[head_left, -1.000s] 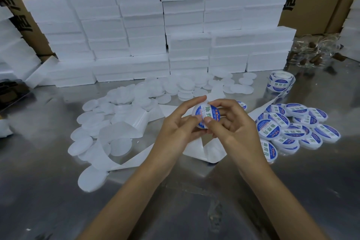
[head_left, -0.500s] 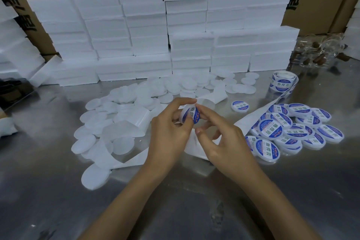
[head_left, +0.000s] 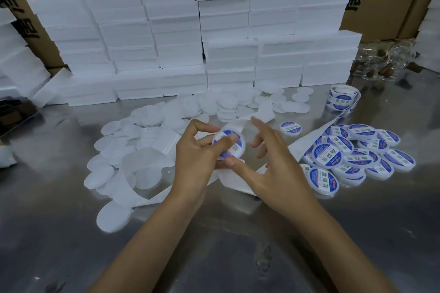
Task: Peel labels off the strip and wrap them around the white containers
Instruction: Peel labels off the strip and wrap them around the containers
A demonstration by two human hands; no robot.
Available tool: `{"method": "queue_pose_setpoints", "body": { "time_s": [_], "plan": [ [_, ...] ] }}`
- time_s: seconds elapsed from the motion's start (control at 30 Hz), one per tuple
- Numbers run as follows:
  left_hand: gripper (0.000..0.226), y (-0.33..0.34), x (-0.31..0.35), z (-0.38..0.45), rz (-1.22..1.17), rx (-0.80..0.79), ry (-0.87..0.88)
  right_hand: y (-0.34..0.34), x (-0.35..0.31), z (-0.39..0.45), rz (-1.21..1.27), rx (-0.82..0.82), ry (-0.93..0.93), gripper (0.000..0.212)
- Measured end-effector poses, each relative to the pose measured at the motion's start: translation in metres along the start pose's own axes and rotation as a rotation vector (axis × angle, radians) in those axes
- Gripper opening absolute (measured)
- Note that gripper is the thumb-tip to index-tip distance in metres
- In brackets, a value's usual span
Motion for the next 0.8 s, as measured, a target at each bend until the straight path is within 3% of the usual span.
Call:
{"method": "queue_pose_setpoints", "body": {
  "time_s": [0.17,0.33,0.43,0.6,0.73,0.8],
  "plan": [
    [0.021,0.018,-0.005,-0.004,-0.119,-0.109,-0.002,0.002,-0.007,-0.001,0.016,0.026,-0.018,0.042],
    [0.017,0.027,-0.007,-0.005,-0.132,-0.187,-0.041,-0.012,-0.004,-0.002,0.062,0.116,-0.022,0.038],
    [0.007,0.039,-0.011,-0.006,-0.213,-0.32,-0.063,-0.024,0.001,-0.004,0.116,0.228,-0.037,0.04],
    [0.044,0.053,-0.01,-0.006,-0.111,-0.534,-0.063,-0.031,0.004,-0.005,0.156,0.26,-0.037,0.044],
    [0.033,0.04,-0.007,-0.002,-0.041,-0.401,-0.037,-0.026,0.005,-0.003,0.223,0.216,-0.031,0.038],
    [0.026,0.03,-0.005,-0.001,-0.022,-0.287,-0.01,-0.018,0.004,0.0,0.275,0.141,-0.03,0.022]
  ]
}}
Point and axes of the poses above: each hand's wrist, its own z-axis towards the middle knuckle, its own y-axis out of the palm, x = y × z, the point moved 9 cm from there along z, towards the middle knuckle, and after that the axes turned 15 degrees about -x, right-handed, at the moved point
